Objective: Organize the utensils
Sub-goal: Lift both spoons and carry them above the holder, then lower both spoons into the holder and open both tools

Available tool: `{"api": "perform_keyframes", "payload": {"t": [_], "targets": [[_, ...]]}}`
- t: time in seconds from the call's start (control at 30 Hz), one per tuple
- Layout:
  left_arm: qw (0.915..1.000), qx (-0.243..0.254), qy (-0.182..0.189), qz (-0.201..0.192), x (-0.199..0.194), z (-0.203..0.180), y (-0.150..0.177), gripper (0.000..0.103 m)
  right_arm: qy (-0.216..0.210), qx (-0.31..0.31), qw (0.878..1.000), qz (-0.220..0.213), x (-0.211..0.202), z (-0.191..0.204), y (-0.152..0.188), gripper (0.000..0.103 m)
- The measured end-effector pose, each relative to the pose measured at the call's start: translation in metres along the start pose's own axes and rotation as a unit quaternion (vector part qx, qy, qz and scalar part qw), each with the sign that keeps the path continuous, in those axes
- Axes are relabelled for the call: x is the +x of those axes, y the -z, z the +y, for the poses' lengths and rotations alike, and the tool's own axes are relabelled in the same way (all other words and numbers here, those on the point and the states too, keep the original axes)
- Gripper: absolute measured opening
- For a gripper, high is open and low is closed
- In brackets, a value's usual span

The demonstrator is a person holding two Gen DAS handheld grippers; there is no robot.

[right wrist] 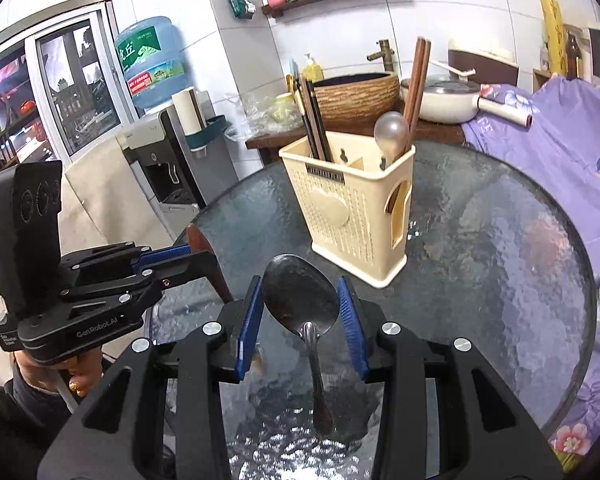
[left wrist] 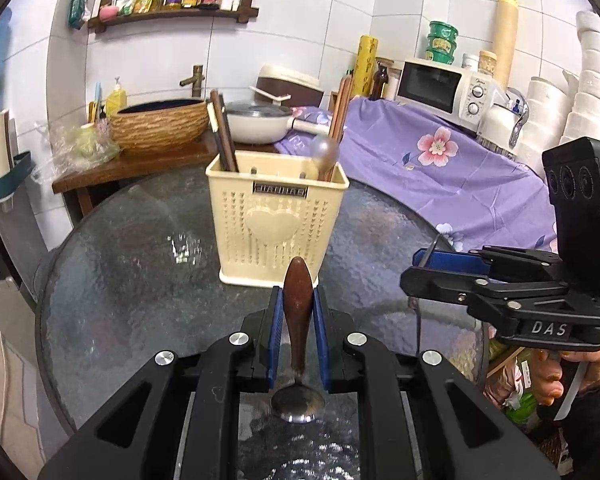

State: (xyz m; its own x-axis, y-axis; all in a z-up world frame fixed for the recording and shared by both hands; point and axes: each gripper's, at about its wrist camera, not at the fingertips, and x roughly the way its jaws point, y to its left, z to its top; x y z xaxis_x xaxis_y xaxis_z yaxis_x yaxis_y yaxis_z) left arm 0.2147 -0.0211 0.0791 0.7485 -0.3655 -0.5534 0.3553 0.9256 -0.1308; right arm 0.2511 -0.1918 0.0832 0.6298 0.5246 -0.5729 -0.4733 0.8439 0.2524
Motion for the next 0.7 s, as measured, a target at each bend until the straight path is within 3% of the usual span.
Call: {"api": "perform_keyframes", "payload": {"t": [0.37,0.57,0.7], "targets": [[0.9991,0.012,-0.004,-0.041,-0.009,0.001,-0.057,0.014,0.018,-0.023,0.999,-0.041,-0.008,0.009,-0.052,0.038],[0.9976,-0.004,0.013,-0.068,-0.021,0.008,-0.112,0.014,0.017,-0.011,0.995,-0.095,-0.019,0.009,-0.107,0.038],[0.9956,-0.009,-0.005,-0.093,-0.024,0.013,-0.145,0.014,0.029,-0.006,0.991,-0.132,-0.017,0.006,-0.141,0.038]]}}
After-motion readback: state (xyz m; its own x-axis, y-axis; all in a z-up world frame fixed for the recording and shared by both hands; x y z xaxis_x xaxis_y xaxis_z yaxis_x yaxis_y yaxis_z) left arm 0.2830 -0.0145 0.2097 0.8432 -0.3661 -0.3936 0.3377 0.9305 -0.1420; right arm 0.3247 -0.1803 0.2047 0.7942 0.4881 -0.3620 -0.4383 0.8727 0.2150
